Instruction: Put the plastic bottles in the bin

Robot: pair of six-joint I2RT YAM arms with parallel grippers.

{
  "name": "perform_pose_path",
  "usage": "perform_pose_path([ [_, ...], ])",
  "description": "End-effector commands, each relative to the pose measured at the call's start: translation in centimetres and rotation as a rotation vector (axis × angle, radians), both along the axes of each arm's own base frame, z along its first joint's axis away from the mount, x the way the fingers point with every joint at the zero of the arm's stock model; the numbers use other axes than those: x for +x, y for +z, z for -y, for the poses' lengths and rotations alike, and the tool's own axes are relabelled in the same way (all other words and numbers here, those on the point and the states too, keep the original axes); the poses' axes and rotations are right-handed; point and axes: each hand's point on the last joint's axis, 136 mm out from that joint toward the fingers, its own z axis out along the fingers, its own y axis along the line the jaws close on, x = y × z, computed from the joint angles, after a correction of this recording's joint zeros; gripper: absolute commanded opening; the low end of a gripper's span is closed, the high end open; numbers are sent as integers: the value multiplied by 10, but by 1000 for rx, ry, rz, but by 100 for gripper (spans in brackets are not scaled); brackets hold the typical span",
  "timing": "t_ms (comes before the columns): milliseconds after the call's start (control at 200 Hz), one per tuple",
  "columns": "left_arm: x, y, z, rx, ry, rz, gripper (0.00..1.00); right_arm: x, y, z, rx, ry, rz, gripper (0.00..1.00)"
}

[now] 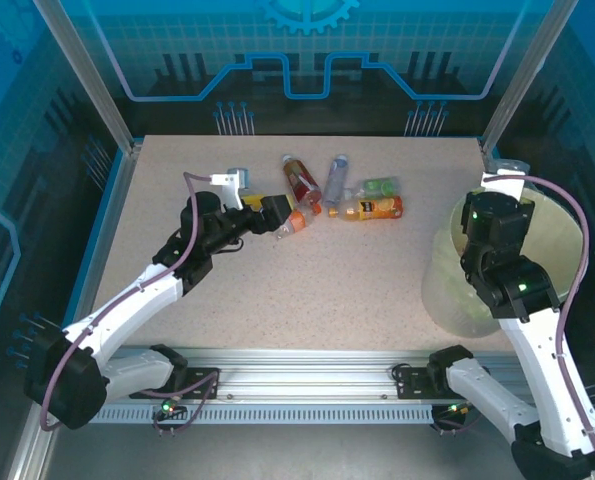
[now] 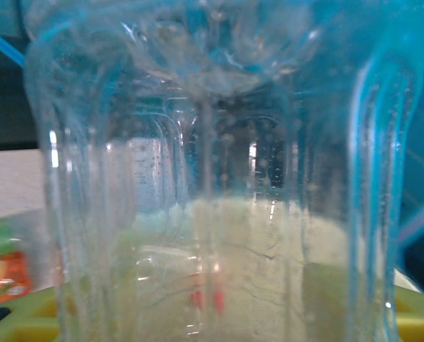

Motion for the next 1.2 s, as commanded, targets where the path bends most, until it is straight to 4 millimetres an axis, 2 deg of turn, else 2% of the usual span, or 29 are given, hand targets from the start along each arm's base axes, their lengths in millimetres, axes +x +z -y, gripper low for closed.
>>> perform_pose_path([
  [0,6,-6,-5,24,38,-47,99,-17,-13,28,-77,-143,-64,54],
  [185,9,-21,-2,25,36,-84,99,-39,-25,58,-47,-320,-51,56],
  [380,10,-35,1,60,18,-121,99,-56,-39,84,37,-420,39,55],
  [460,11,-38,1,65,22,-124,99,-61,-38,93,38,-458,69,55],
  [570,16,-44,-6,73,69,-120,99,-68,-37,104,27,-508,77,58],
  [675,20,-49,-13,74,115,-120,99,-70,-43,112,45,-535,71,59],
  [845,24,-51,-15,63,125,-123,99,-69,-52,117,67,-562,59,76],
  [1196,26,-56,-20,44,155,-139,99,-68,-55,118,105,-588,54,93],
])
